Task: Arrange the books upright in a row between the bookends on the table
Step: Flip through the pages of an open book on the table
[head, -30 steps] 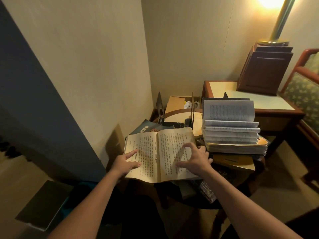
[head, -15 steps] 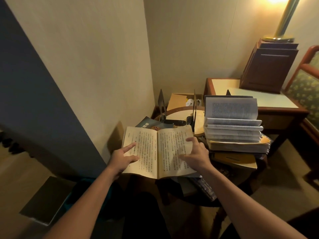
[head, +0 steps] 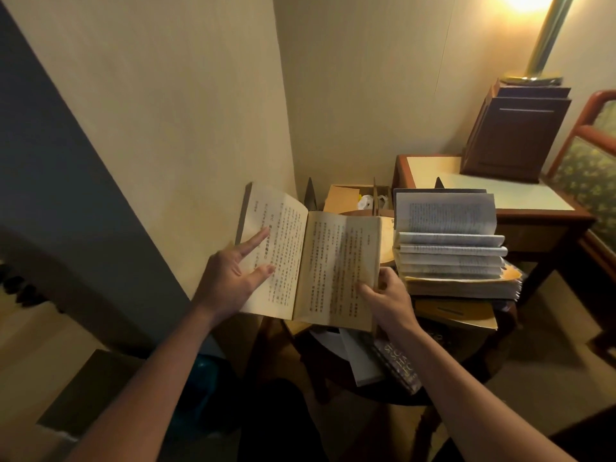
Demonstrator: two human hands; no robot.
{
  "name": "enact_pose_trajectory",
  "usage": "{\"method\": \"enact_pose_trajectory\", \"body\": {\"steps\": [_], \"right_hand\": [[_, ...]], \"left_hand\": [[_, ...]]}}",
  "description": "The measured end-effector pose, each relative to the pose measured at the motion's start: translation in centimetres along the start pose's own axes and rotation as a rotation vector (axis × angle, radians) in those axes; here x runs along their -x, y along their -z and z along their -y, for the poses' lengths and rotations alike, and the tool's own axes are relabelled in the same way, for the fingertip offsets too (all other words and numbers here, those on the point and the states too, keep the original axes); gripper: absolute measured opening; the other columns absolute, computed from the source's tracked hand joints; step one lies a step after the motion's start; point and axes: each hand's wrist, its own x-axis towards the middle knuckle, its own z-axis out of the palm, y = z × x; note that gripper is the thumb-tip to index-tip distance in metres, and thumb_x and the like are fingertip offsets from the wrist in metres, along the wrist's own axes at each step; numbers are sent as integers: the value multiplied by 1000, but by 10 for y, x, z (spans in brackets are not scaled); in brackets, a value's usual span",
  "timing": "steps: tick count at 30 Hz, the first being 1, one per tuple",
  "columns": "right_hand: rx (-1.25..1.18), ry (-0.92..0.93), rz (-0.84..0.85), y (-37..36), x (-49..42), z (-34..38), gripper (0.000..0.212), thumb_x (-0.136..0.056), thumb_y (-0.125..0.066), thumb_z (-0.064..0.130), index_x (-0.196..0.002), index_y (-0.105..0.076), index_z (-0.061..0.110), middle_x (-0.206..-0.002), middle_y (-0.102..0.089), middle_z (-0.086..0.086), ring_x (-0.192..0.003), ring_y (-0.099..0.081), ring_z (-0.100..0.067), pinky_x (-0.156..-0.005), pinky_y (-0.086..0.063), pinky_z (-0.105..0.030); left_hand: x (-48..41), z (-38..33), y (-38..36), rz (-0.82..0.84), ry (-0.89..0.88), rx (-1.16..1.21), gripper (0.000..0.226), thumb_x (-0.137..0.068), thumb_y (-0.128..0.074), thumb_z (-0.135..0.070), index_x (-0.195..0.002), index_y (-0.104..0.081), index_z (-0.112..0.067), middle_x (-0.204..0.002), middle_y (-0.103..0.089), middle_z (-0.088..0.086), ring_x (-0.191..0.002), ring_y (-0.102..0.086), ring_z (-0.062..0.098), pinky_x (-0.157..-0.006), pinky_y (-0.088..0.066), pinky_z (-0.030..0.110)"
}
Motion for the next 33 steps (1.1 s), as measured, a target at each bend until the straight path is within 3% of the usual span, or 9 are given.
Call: {"method": "enact_pose_trajectory", "body": {"steps": [7, 9, 13, 17, 20, 22, 25, 28, 33], "right_hand": [[-182, 63, 67, 13, 3, 10, 58, -90, -69, 9, -135, -42, 34, -123, -56, 5, -105, -63, -16, -81, -62, -45], [-152, 81, 112, 15, 4, 14, 63, -91, -67, 7, -141, -41, 37, -122, -55, 6, -104, -62, -14, -74, -63, -40], [-77, 85, 192, 16, 7, 19, 40, -94, -61, 9, -129, -57, 27, -122, -54, 7, -101, -60, -7, -58, -55, -17], [-188, 47, 184, 16, 10, 24, 39, -96, -55, 3, -129, -61, 24, -117, -56, 11, -103, -62, -11, -59, -56, -18], [-302, 32, 152, 18, 11, 31, 40, -96, -55, 1, -128, -63, 24, -119, -55, 10, -104, -63, -15, -66, -62, -27], [-346, 26, 145, 20, 12, 35, 41, -96, -56, 0, -127, -64, 25, -119, -56, 5, -107, -64, -20, -73, -63, -37], [-443, -33, 157, 28, 13, 36, 45, -96, -57, -1, -131, -61, 26, -124, -57, -9, -106, -68, -29, -74, -63, -45], [-595, -86, 242, 41, 17, 35, 50, -96, -55, -4, -133, -58, 30, -126, -55, -18, -105, -69, -36, -71, -62, -47], [-665, -118, 328, 53, 26, 41, 48, -102, -44, 2, -139, -52, 32, -131, -54, -20, -108, -67, -36, -71, -61, -44]], "left_hand": [[-3, -7, 5, 14, 51, 120, 63, -90, -71, -16, -144, -48, -39, -149, -47, -8, -104, -70, 12, -64, -63, 43], [-3, -8, 2, 16, 69, 150, 63, -89, -71, -14, -144, -49, -37, -147, -50, -8, -106, -69, 12, -65, -64, 43], [-4, -12, -6, 36, 50, 62, 65, -91, -70, -17, -147, -44, -37, -149, -48, -3, -115, -64, 16, -69, -64, 40], [-6, -26, -23, 100, -26, -243, 94, -95, -65, -29, -154, 5, -50, -140, -51, -1, -90, -69, 13, -58, -63, 32], [-4, -39, -51, 190, 84, -108, 102, -99, -59, -28, -147, 29, -47, -142, -49, 0, -89, -67, 11, -58, -59, 21], [-5, -47, -68, 274, 153, 65, 95, -100, -55, -39, -151, 24, -44, -152, -44, 2, -95, -63, 2, -61, -54, 15], [-5, -49, -88, 372, 215, 305, 76, -98, -44, -61, -159, -6, -36, -156, -37, -3, -102, -54, -7, -71, -46, 8], [-7, -40, -100, 266, 268, 286, 62, -95, -50, -60, -152, -35, -38, -153, -38, -4, -134, -43, 19, -91, -45, 27], [-7, -27, -98, 253, 456, 508, 66, -87, -74, -33, -144, -44, -45, -146, -38, 1, -120, -51, 24, -95, -55, 46]]}}
